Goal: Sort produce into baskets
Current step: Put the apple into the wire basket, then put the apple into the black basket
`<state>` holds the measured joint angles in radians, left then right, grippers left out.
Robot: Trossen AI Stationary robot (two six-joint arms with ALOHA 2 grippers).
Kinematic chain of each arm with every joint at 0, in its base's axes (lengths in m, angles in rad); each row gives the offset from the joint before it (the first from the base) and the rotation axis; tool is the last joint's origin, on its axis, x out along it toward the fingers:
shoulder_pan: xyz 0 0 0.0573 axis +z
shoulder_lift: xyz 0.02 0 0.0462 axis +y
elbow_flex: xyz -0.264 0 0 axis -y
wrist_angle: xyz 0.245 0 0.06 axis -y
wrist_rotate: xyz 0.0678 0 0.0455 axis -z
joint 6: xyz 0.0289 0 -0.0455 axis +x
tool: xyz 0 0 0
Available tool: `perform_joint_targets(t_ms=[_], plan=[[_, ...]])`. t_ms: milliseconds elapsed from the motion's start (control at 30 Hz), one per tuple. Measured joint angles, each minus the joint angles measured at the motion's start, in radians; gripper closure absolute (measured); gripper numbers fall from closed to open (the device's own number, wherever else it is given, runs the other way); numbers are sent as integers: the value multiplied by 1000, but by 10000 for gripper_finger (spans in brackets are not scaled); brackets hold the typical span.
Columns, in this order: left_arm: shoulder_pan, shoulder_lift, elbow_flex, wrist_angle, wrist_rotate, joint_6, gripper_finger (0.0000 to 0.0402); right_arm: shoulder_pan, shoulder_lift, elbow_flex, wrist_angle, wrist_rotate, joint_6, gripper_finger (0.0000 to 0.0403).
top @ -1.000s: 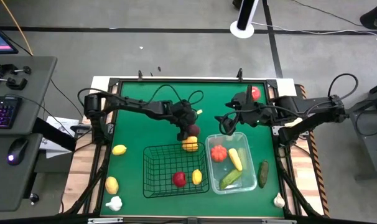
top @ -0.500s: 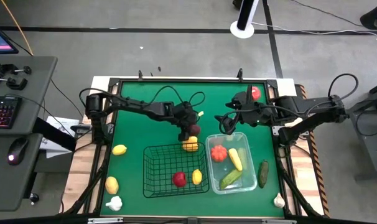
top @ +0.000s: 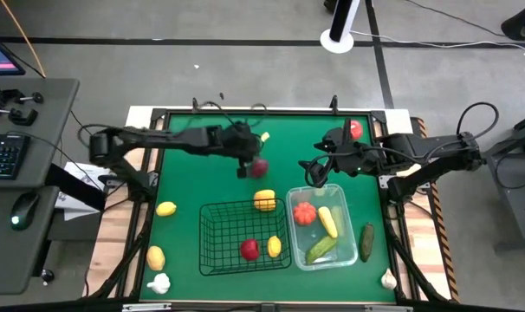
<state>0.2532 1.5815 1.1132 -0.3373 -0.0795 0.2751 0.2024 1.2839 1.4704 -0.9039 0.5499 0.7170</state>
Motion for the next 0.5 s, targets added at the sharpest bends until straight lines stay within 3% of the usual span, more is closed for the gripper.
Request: perform_joint_targets(t_ms=[167,300,400,500], plan=[[9,-153,0,-68,13,-82,379,0,0,0,-1,0,-18,38],[9,-202,-8,-98,6,-174,384,0,0,0,-2,1,-18,38],[15,-203,-8,-92,14,-253,366,0,0,0,-2,4,-20,38],[23,-174,-7,-77,62,-290,321,0,0,0,-2,4,-20,38]])
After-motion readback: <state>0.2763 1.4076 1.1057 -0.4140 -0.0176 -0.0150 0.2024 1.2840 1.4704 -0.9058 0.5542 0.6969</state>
